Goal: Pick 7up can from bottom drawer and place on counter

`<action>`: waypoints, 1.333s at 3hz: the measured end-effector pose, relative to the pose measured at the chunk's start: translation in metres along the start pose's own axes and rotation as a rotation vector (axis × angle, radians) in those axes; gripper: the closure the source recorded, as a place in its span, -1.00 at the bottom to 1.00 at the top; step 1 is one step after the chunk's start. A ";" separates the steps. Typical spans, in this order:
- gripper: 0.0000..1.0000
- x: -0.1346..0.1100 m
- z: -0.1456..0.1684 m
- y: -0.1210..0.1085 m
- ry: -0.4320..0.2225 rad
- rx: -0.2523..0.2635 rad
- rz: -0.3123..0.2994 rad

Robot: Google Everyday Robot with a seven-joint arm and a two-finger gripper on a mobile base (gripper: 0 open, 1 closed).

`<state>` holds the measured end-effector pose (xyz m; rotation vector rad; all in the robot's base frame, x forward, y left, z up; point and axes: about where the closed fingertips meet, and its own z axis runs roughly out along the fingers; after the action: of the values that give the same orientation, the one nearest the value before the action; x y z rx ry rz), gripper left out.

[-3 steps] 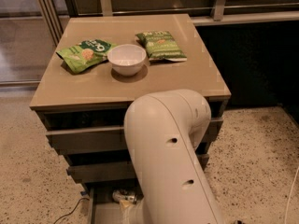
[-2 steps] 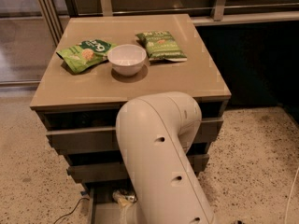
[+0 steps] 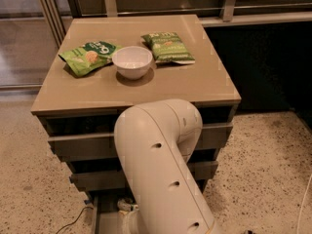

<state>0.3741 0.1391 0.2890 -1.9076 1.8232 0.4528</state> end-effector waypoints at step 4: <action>-0.50 0.019 0.059 -0.059 0.048 0.201 -0.013</action>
Offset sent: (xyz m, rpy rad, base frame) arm 0.0552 0.0277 -0.0452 -0.0124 -0.1554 -0.0243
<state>0.4390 0.1557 0.2347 -1.8062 1.8114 0.2111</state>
